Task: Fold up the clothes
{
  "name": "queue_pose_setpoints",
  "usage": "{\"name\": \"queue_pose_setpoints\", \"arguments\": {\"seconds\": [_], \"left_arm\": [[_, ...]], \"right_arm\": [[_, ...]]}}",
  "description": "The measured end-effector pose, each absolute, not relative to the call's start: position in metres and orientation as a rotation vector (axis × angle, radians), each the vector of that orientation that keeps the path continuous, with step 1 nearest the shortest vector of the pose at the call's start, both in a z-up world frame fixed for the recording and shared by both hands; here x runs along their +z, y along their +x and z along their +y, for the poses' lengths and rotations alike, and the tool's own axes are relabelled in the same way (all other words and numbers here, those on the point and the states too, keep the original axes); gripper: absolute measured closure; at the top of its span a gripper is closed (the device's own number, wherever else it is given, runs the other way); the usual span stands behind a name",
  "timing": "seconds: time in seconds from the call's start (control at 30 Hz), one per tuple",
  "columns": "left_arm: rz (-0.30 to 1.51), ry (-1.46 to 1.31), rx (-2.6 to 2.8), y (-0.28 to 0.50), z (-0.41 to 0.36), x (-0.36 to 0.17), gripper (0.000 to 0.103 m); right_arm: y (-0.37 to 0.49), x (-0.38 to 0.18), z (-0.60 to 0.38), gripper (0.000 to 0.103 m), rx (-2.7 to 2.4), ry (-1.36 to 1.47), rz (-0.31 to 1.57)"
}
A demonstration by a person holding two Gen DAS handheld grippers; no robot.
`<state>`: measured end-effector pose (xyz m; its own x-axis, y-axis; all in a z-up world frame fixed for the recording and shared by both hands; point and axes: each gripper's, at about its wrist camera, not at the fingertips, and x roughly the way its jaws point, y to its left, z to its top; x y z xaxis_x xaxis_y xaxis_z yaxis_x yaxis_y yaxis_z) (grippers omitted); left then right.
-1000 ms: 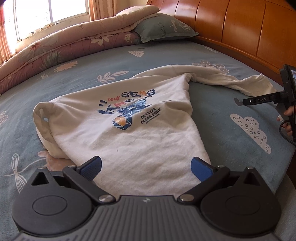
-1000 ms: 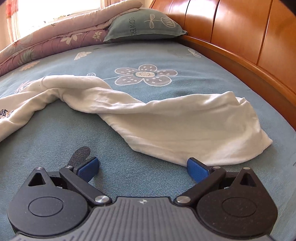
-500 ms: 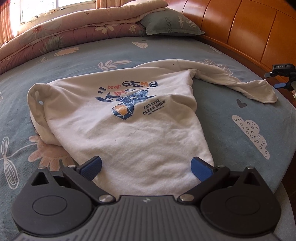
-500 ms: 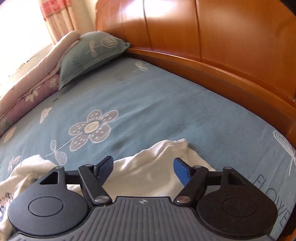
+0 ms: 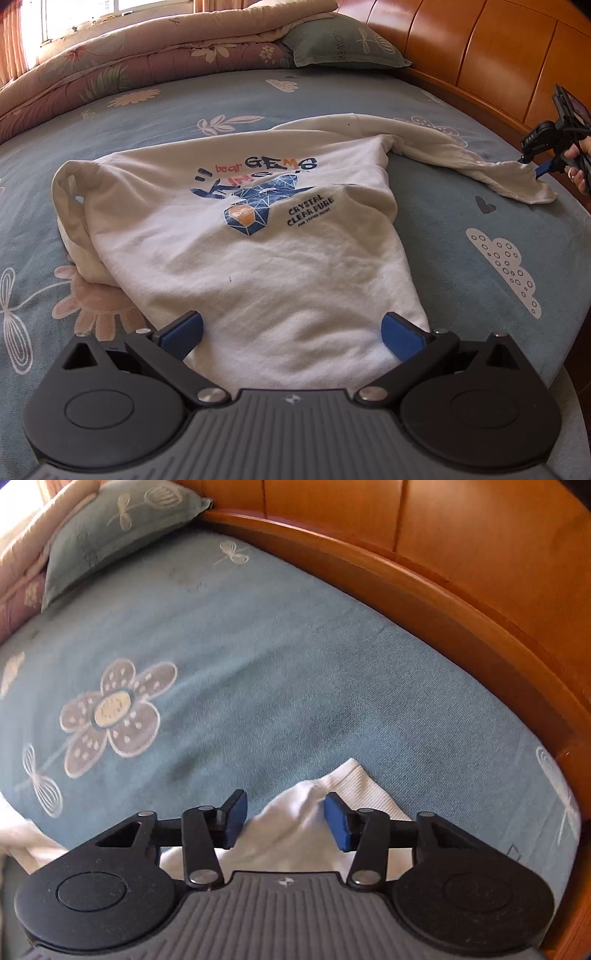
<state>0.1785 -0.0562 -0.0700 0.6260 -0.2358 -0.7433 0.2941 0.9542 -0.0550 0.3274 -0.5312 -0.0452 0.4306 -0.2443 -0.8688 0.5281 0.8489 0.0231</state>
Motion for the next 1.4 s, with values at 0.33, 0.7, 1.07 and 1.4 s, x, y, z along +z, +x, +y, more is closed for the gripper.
{"name": "queue_pose_setpoints", "arguments": {"seconds": [0.33, 0.7, 1.07, 1.4], "left_arm": [[0.832, 0.055, -0.315, 0.174, -0.051, -0.070, 0.001], [0.827, 0.039, -0.320, 0.169, -0.049, -0.068, 0.001], [0.842, 0.084, -0.307, 0.171, -0.057, -0.066, 0.001], [0.849, 0.134, -0.295, 0.177, -0.068, -0.066, 0.001]], "right_arm": [[0.241, -0.055, -0.517, 0.052, -0.395, 0.318, 1.077], [0.156, -0.052, -0.522, 0.050, -0.297, 0.650, 0.859], [0.128, -0.100, -0.577, 0.044, -0.349, 1.069, 0.478], [0.159, -0.056, -0.584, 0.095, -0.316, 0.751, 0.541]]}}
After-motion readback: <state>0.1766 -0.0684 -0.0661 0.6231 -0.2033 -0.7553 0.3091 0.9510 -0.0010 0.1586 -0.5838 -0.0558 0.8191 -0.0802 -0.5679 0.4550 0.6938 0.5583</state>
